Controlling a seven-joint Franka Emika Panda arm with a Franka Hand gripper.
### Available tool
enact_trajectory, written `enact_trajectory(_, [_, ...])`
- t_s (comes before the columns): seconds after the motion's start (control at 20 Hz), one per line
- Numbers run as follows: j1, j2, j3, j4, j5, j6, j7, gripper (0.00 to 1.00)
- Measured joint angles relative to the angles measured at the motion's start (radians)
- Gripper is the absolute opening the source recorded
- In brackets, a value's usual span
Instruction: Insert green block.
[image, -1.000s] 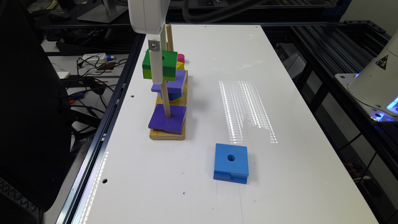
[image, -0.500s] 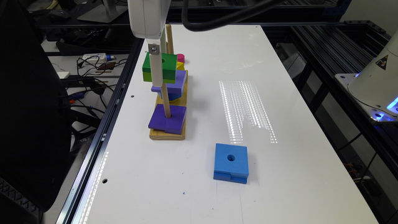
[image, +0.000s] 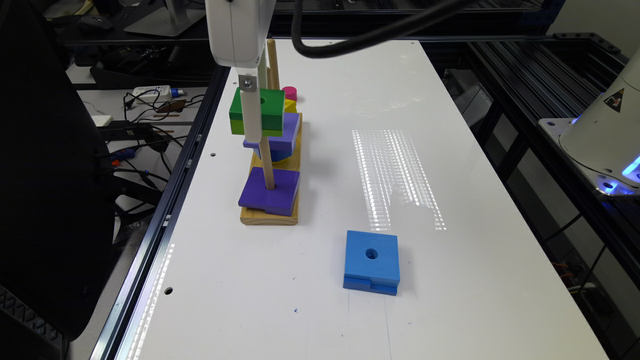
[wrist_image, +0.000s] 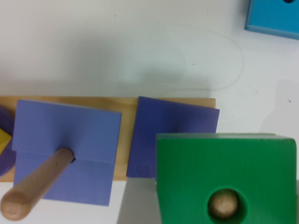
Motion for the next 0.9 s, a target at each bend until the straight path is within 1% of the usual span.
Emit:
enact_trajectory(0.15, [0.000,0.007,0.000,-0.001,-0.0020,0.005,0.000,0.00])
enact_trajectory(0.3, [0.000,0.033,-0.001,-0.001,-0.0143,0.027,0.002,0.00])
enact_trajectory(0.4, [0.000,0.043,-0.002,-0.001,-0.0183,0.035,0.003,0.00])
enact_trajectory(0.9, [0.000,0.044,-0.002,-0.001,-0.0184,0.035,0.003,0.00])
